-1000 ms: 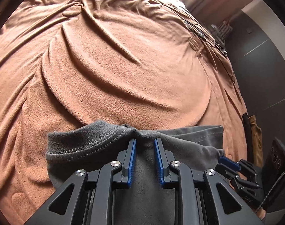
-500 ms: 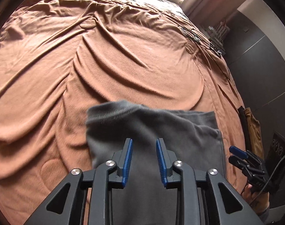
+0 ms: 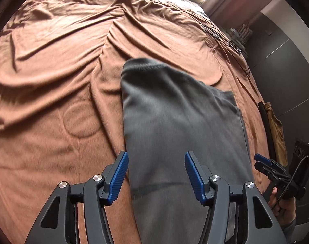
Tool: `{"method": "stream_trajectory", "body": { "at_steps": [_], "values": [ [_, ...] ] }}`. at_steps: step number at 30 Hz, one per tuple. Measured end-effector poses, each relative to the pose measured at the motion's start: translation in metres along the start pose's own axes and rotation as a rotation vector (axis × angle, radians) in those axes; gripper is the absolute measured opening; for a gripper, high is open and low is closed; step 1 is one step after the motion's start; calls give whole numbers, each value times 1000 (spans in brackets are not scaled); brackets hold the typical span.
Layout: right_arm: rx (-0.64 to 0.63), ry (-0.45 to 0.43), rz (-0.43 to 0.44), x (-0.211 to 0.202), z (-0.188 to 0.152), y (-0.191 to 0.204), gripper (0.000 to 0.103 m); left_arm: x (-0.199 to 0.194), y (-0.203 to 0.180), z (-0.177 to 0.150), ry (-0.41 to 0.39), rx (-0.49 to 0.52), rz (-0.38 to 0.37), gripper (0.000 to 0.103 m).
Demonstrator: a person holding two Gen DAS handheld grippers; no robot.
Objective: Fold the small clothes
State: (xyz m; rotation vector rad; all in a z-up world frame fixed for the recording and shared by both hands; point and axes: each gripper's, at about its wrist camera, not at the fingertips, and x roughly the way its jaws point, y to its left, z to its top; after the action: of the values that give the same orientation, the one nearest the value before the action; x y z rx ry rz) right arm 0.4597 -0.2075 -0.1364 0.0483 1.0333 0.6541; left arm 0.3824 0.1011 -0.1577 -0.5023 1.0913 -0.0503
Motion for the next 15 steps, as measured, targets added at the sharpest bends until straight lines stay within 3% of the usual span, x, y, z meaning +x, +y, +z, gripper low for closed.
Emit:
{"method": "stream_trajectory", "body": {
  "at_steps": [7, 15],
  "values": [
    [45, 19, 13, -12, -27, -2, 67, -6, 2, -44, 12, -27, -24, 59],
    [102, 41, 39, -16, -64, -1, 67, -14, 10, -89, 38, -76, -68, 59]
  ]
}}
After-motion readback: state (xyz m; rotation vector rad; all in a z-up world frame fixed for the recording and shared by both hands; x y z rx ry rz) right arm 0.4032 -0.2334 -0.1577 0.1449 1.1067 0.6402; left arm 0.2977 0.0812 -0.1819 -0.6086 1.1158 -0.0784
